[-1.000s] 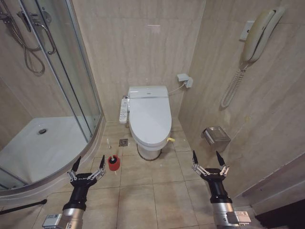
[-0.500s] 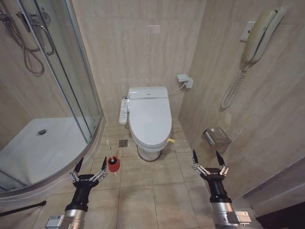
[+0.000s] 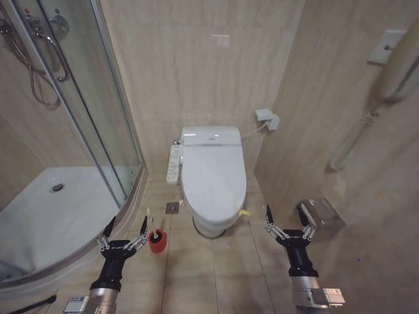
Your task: Open the toilet lid, clean the toilet bowl with a toilet brush, close the toilet lid, and flush.
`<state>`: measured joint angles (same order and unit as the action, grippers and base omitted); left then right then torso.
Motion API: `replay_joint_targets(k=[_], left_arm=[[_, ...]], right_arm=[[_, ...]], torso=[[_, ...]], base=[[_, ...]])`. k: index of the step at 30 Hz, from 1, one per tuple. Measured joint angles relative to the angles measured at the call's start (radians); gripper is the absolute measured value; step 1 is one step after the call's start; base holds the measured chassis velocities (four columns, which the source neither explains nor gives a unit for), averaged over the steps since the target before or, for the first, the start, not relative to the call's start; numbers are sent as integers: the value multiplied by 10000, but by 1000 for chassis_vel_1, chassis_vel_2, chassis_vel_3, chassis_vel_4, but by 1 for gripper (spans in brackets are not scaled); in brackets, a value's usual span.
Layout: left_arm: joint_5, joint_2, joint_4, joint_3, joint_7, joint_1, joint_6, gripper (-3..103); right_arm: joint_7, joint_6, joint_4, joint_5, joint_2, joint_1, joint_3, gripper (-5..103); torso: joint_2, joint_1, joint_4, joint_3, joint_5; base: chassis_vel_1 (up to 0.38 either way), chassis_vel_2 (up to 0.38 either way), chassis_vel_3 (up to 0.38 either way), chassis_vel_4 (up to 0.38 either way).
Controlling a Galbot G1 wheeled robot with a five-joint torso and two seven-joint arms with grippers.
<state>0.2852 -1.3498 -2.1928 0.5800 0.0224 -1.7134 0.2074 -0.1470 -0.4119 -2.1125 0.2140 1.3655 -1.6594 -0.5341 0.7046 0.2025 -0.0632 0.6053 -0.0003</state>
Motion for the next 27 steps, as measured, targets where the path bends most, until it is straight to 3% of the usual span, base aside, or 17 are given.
replay_joint_targets(k=[4,8,19,27], left_arm=[[-6,-5,68,-1,-18,6,69,100],[-7,-6,108,7,-22,9,94,100],[-22,-58,149,10,-28,-6,141,100],[-87,-84,163,6,-37,-77,235,100]], right_arm=[[-88,0,33,-38,1,31,-2,100],[-95,-137,66,-248,25,79,6,100],[-165,-385,257,-522,56,-8,41,100],[-406,-830,1585,-1588,113,-101,251,100]], torso=[[-3,8,-17,3,0],[-7,18,-1,8,1],[1,-4,-10,-2,4],[-1,3,-6,2,4]], base=[[-309,293,233,-392],[-176,284,158,-278],[-4,3,-5,23],[10,-13,-14,6]])
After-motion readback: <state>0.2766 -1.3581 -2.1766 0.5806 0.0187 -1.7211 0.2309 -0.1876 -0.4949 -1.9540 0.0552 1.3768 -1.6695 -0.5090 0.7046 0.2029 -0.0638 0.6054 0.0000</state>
